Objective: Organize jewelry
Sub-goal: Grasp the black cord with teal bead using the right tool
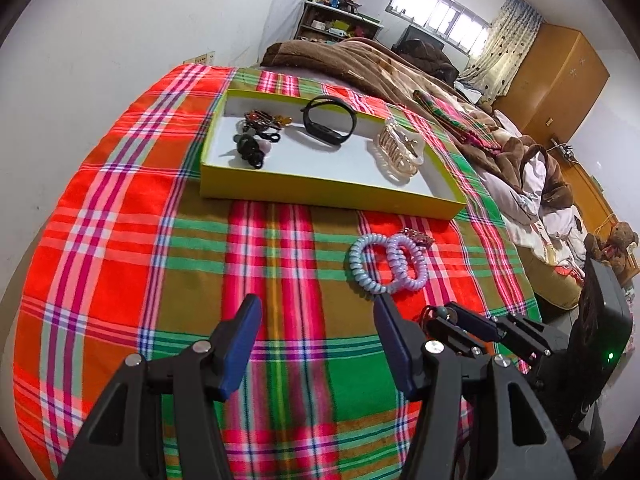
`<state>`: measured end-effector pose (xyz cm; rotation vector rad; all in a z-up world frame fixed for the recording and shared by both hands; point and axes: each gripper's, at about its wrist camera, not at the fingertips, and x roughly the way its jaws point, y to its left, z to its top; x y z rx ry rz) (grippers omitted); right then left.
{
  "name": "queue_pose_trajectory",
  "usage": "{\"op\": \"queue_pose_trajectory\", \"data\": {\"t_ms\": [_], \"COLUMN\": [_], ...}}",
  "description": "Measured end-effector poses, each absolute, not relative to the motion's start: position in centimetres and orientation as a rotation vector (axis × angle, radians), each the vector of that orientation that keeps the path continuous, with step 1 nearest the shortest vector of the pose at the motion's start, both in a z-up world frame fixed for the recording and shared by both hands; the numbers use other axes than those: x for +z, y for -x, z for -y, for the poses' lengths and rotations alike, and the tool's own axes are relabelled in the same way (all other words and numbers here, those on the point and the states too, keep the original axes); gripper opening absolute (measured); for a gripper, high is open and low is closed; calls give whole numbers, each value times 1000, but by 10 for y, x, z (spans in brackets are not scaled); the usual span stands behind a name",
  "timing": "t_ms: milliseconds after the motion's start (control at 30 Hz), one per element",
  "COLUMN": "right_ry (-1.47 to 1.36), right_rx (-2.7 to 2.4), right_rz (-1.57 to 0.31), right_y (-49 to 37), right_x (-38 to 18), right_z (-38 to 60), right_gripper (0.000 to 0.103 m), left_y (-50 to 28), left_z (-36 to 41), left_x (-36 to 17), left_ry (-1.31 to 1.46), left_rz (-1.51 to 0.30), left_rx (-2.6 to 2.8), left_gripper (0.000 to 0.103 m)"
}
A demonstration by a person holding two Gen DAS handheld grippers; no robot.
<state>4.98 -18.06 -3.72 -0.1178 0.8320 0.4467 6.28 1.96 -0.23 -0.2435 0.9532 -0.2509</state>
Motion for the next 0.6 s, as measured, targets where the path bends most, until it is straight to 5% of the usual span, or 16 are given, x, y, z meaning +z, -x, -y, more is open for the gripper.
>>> {"op": "queue_pose_trajectory", "data": {"t_ms": [600], "right_ry": [2], "right_rx": [363], "right_rz": [-765], "right_y": [-44], "right_x": [-23], "right_z": [236], "right_gripper": [17], "left_y": [-95], "left_z": [42], "left_x": [-5], "left_ry": [146], "left_rz": [-991], "left_rx": [-333], "left_gripper": [60]}}
